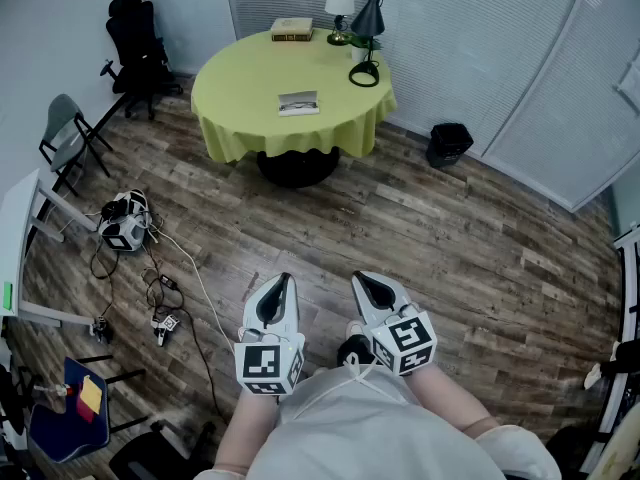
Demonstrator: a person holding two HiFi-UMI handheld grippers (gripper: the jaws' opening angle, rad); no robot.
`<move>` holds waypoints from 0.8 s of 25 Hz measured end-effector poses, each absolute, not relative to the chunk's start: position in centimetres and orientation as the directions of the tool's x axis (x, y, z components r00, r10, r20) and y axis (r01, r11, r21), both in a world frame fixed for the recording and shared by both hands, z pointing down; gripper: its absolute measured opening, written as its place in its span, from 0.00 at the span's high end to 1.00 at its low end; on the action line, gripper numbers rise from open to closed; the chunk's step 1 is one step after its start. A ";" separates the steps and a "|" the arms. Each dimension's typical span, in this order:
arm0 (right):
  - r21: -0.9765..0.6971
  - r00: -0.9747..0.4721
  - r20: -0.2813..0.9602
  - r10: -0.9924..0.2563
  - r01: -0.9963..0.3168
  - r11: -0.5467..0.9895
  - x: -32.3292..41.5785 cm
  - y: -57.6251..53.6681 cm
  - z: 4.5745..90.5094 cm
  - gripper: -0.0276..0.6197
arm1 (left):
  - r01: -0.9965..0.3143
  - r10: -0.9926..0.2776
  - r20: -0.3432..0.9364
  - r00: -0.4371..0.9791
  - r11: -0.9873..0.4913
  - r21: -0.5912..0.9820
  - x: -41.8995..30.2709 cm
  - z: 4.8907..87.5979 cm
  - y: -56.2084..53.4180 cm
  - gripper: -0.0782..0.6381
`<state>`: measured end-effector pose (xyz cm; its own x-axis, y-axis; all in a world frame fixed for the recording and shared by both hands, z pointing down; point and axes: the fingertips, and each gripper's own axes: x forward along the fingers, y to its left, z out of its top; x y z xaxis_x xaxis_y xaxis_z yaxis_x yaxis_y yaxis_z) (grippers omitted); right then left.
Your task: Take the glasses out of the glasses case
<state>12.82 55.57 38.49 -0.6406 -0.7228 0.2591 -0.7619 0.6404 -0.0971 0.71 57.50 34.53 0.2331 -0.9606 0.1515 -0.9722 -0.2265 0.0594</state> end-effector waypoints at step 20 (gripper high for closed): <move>-0.191 -0.633 0.311 -0.709 -0.773 0.605 16.6 46.6 40.5 0.96 | -0.983 -0.960 0.219 0.176 -0.158 0.097 3.0 36.5 49.5 0.88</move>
